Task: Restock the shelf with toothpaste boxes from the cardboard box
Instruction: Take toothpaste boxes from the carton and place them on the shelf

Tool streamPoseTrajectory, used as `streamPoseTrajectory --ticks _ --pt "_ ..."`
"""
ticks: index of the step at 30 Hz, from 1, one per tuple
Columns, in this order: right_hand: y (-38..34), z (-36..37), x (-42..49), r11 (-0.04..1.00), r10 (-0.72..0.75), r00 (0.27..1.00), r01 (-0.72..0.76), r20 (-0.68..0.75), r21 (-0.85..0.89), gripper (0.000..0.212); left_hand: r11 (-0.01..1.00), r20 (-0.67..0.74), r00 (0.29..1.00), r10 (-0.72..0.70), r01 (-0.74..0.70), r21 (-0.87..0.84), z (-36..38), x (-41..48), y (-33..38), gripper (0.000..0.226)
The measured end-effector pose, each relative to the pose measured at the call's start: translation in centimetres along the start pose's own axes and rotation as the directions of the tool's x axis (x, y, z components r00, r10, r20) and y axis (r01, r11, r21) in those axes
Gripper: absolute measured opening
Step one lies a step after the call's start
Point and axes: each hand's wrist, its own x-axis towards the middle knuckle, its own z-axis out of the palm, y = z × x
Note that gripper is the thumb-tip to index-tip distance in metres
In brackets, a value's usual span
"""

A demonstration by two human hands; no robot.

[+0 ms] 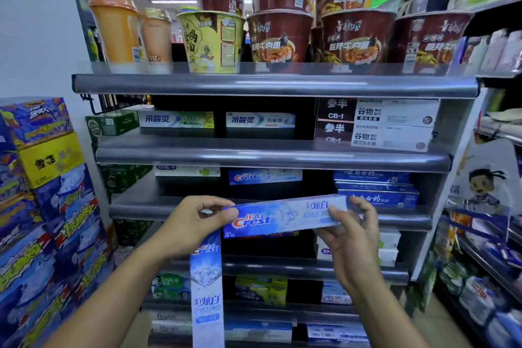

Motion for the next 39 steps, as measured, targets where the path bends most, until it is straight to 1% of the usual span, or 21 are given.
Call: streamPoseTrajectory --ticks 2,5,6,9,11,13,15,17,21,23,24,26,28,30,32,33,34,35,37,38,39 --pt "0.6 0.2 0.7 1.000 0.005 1.000 -0.005 0.026 -0.006 0.024 0.999 -0.146 0.989 -0.039 0.041 0.013 0.5 1.0 -1.0 0.032" --pt "2.0 0.7 2.0 0.998 0.057 0.998 -0.057 0.034 0.010 0.024 0.984 -0.370 0.914 -0.167 0.132 -0.118 1.2 2.6 -2.7 0.032" --pt "2.5 0.9 2.4 0.997 0.071 0.997 -0.071 0.031 0.013 0.025 0.979 -0.402 0.896 -0.190 0.141 -0.148 1.4 3.2 -3.3 0.032" --pt "3.7 1.4 3.7 0.998 0.066 0.998 -0.066 0.025 -0.008 0.023 0.966 -0.428 0.876 -0.221 0.136 -0.220 1.9 4.5 -4.2 0.030" --pt "3.9 1.4 4.6 0.994 0.027 1.000 -0.027 0.001 -0.105 0.022 0.964 -0.441 0.870 -0.220 0.124 -0.236 2.0 5.3 -4.2 0.023" --pt "3.9 1.2 5.8 0.962 -0.022 1.000 0.016 -0.018 -0.272 0.022 0.961 -0.431 0.876 -0.217 0.115 -0.250 2.0 6.0 -4.1 0.015" --pt "3.6 1.1 6.9 0.892 -0.065 0.997 0.043 -0.033 -0.451 0.020 0.961 -0.420 0.881 -0.220 0.121 -0.250 1.9 6.7 -4.1 0.010" --pt "3.5 1.2 7.9 0.801 -0.098 0.993 0.040 -0.066 -0.598 0.025 0.964 -0.423 0.878 -0.223 0.134 -0.230 1.8 7.4 -4.2 0.009" --pt "3.5 1.5 9.5 0.666 -0.158 0.985 0.050 -0.075 -0.744 0.041 0.971 -0.454 0.865 -0.216 0.141 -0.193 1.4 9.0 -4.3 0.015" --pt "3.5 1.6 10.0 0.594 -0.182 0.980 0.044 -0.080 -0.803 0.046 0.965 -0.444 0.861 -0.249 0.181 -0.189 1.3 9.6 -4.5 0.024" --pt "3.6 1.7 10.2 0.552 -0.186 0.980 0.039 -0.077 -0.833 0.045 0.962 -0.440 0.856 -0.270 0.219 -0.164 1.3 9.8 -4.8 0.031" --pt "3.9 1.8 10.4 0.454 -0.168 0.984 0.025 -0.058 -0.891 0.034 0.948 -0.433 0.849 -0.304 0.313 -0.052 1.6 9.7 -5.6 0.043" --pt "4.3 1.7 10.5 0.393 -0.163 0.985 0.018 -0.051 -0.919 0.025 0.935 -0.415 0.857 -0.306 0.353 0.039 1.8 9.3 -6.3 0.045" --pt "4.3 1.8 10.4 0.378 -0.162 0.986 0.017 -0.048 -0.926 0.026 0.929 -0.407 0.864 -0.298 0.360 0.085 1.8 9.1 -6.4 0.046" --pt "3.9 2.1 10.3 0.381 -0.155 0.986 0.007 -0.056 -0.925 0.033 0.926 -0.418 0.857 -0.302 0.369 0.086 1.7 9.1 -6.1 0.050" --pt "3.8 2.2 10.0 0.387 -0.164 0.985 0.010 -0.059 -0.922 0.038 0.930 -0.429 0.849 -0.308 0.363 0.050 1.5 9.1 -5.9 0.054" --pt "3.6 2.1 9.5 0.395 -0.193 0.980 0.029 -0.052 -0.918 0.043 0.940 -0.443 0.841 -0.310 0.342 -0.010 1.3 9.0 -5.8 0.053" --pt "3.5 2.0 8.7 0.401 -0.242 0.970 0.073 -0.028 -0.913 0.043 0.949 -0.461 0.833 -0.307 0.307 -0.078 1.1 8.9 -5.8 0.046" --pt "3.7 1.4 6.2 0.418 -0.344 0.938 0.189 0.038 -0.889 0.030 0.954 -0.507 0.809 -0.297 0.225 -0.199 0.7 8.5 -5.5 0.024" --pt "4.1 0.9 4.7 0.443 -0.344 0.937 0.225 0.067 -0.868 0.022 0.950 -0.530 0.795 -0.296 0.186 -0.251 0.4 8.4 -5.3 0.016" --pt "4.6 0.5 3.1 0.488 -0.282 0.955 0.223 0.090 -0.844 0.024 0.943 -0.548 0.781 -0.299 0.152 -0.298 0.3 8.1 -5.1 0.012"
